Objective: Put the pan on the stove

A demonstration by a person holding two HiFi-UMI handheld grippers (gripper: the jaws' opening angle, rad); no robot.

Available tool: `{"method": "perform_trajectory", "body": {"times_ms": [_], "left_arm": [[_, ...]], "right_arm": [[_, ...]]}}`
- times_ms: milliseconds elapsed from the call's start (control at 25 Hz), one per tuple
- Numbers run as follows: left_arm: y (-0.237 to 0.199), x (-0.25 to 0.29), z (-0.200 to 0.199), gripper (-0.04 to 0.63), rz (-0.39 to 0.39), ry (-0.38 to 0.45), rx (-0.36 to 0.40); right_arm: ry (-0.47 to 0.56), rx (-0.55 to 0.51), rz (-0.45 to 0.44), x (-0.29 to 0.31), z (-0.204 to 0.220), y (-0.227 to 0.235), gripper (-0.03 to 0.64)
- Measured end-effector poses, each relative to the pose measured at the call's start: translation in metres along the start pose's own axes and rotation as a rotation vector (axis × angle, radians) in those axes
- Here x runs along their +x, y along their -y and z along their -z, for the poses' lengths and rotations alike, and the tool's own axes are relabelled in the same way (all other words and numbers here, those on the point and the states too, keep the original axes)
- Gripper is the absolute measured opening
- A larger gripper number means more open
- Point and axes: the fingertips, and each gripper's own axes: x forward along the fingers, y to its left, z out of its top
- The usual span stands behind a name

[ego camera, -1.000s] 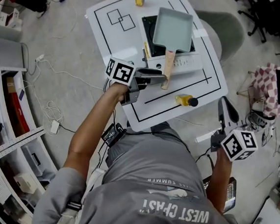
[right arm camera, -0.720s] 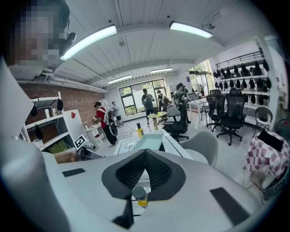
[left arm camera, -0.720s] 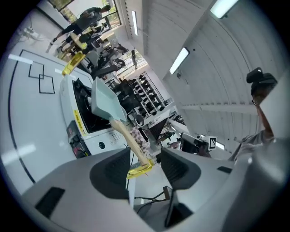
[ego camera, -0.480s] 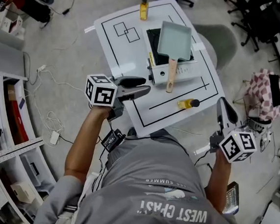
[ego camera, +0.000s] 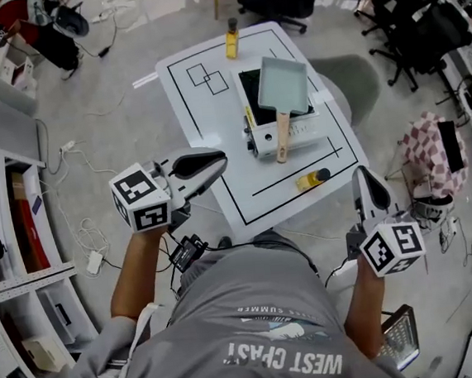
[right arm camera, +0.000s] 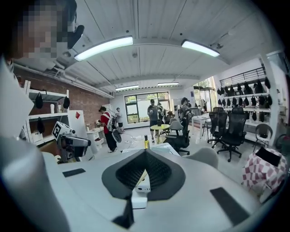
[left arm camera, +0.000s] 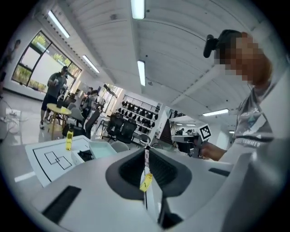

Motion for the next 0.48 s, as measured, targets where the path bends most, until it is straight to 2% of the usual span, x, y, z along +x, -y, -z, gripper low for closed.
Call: {"method": "perform_trajectory", "body": {"times_ms": [80,280,480], "left_arm": [[0.008,-0.012,-0.012,0.003,-0.032,0.027,0.053],[0.027,-0.036,-0.028,-0.002,-0.103,0.06,0.147],[0.044,-0.05,-0.029,-0.002,-0.112,0.073,0.174]], "right_arm": [[-0.004,-0.028,0.012,-0.007,0.0,-0.005,0.008],[-0.001,-0.062,0.031,-0.026,-0.001,-0.018,0.008],[0.014,-0.053,0.053,-0.048,0.002,-0.024,0.006]]}}
